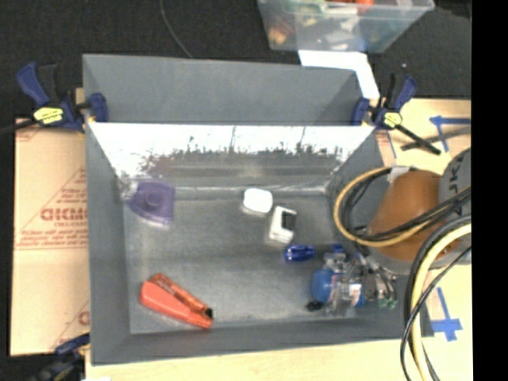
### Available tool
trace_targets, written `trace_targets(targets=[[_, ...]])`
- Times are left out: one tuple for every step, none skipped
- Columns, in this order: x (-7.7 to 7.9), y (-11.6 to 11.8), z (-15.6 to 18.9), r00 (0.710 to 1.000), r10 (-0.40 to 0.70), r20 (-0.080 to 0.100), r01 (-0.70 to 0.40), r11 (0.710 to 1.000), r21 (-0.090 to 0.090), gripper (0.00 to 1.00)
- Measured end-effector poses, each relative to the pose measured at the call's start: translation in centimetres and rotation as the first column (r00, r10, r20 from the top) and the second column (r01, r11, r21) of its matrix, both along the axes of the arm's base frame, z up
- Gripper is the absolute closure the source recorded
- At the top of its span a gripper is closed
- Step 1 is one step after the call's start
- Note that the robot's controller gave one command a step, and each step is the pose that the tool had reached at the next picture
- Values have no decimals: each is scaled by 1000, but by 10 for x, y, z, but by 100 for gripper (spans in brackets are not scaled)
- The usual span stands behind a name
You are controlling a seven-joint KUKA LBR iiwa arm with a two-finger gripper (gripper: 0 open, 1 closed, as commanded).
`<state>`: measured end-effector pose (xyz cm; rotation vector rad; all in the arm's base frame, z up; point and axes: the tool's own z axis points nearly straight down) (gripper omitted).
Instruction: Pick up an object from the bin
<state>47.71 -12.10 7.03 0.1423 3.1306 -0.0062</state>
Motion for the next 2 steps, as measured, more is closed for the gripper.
trace_targets(targets=[[-2, 0, 19, 1000, 2, -6, -2, 1000, 1, 100], [-1, -1, 47, 1000, 4, -1, -4, 1000, 0, 100]])
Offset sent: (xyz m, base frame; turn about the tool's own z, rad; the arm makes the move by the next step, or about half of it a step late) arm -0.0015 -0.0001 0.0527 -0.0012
